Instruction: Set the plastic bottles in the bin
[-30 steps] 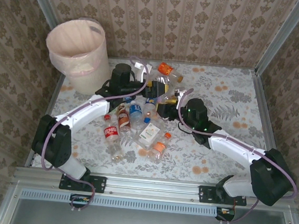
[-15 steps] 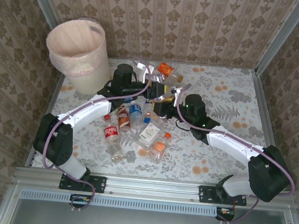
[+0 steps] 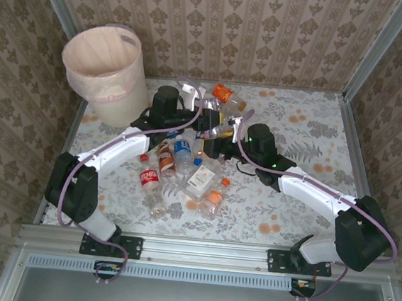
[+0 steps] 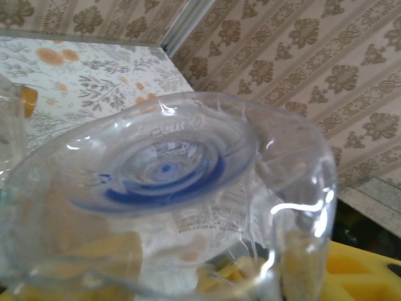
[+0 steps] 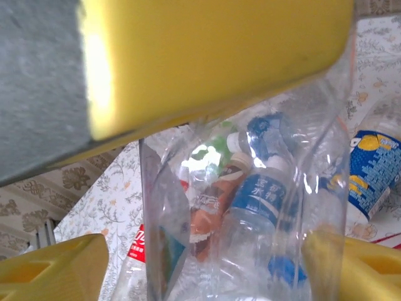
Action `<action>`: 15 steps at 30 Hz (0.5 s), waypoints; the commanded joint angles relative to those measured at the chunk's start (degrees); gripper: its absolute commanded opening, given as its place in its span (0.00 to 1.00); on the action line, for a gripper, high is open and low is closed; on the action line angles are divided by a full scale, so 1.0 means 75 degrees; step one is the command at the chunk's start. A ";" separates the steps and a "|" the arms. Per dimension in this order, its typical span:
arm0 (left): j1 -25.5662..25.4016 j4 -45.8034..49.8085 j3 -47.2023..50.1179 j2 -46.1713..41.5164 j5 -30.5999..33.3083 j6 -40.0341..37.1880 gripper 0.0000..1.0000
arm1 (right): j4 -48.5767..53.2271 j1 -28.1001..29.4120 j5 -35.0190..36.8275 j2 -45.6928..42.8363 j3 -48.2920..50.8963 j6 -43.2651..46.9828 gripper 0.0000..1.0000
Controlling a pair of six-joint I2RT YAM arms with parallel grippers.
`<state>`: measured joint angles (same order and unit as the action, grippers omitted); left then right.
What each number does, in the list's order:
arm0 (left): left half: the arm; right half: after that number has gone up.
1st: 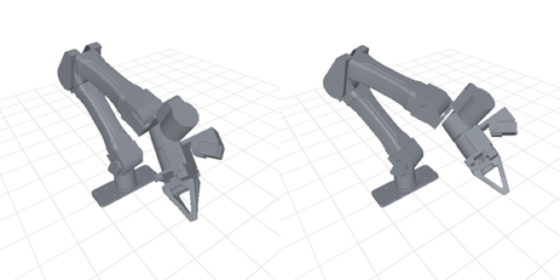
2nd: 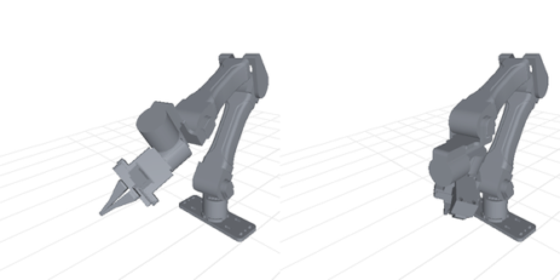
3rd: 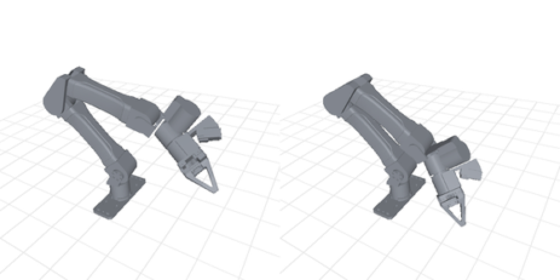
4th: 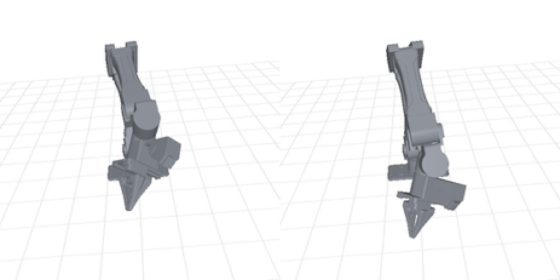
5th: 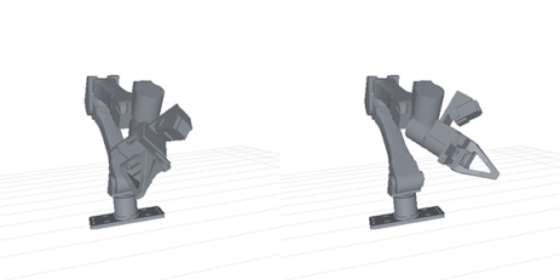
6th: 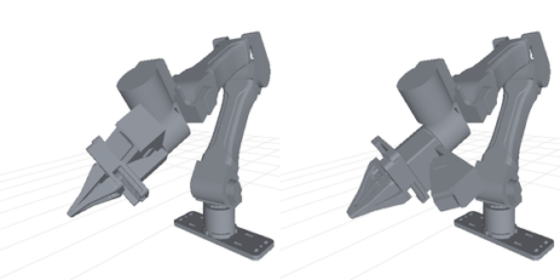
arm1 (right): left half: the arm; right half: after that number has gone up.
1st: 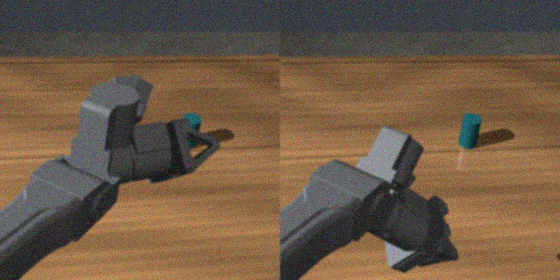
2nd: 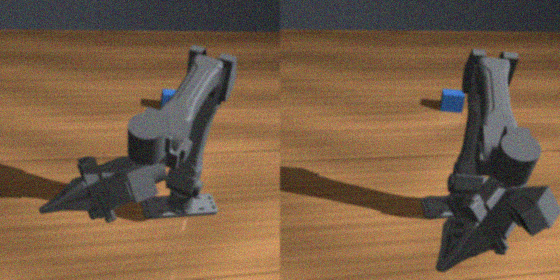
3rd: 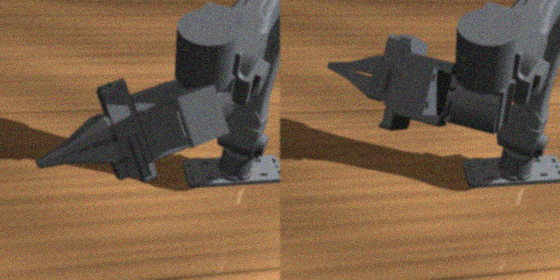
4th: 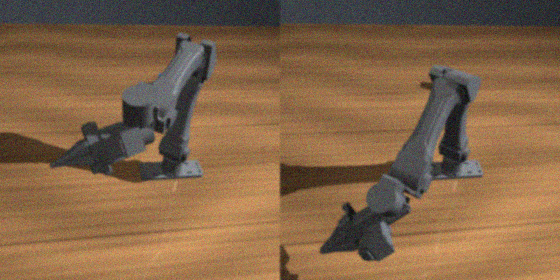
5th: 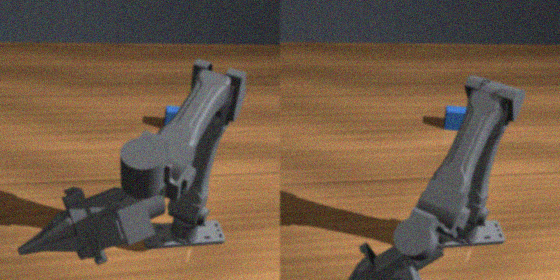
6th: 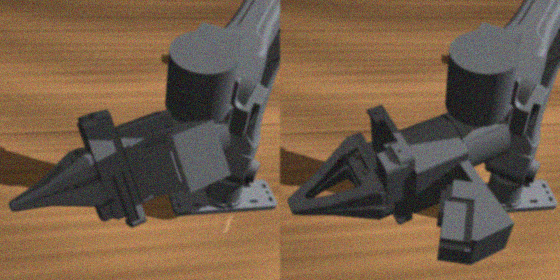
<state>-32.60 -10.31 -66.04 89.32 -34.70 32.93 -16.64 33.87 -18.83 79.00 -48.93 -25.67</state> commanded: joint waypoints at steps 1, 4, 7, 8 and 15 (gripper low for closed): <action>-0.0013 0.0330 -0.0127 -0.0095 0.0471 -0.0327 0.56 | 0.0249 -0.0109 -0.0086 -0.0322 -0.0158 -0.0033 0.90; 0.0033 0.0420 -0.0121 -0.0149 0.0698 -0.0402 0.56 | 0.0218 -0.0144 0.0436 -0.0630 0.0017 0.0039 1.00; 0.0101 0.0547 -0.0141 -0.0194 0.0947 -0.0463 0.56 | 0.0208 -0.0181 0.1300 -0.1039 0.0306 0.0180 1.00; 0.0139 0.0591 -0.0139 -0.0193 0.1011 -0.0475 0.56 | 0.0215 -0.0191 0.1592 -0.1170 0.0400 0.0198 1.00; 0.0347 0.0891 -0.0209 -0.0296 0.1547 -0.0625 0.56 | 0.0414 -0.0539 0.3139 -0.2014 0.1163 0.0115 1.00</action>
<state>-30.72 -5.21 -66.04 89.30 -25.91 30.24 -14.85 30.72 -2.68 65.73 -42.24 -25.28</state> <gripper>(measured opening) 0.562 0.999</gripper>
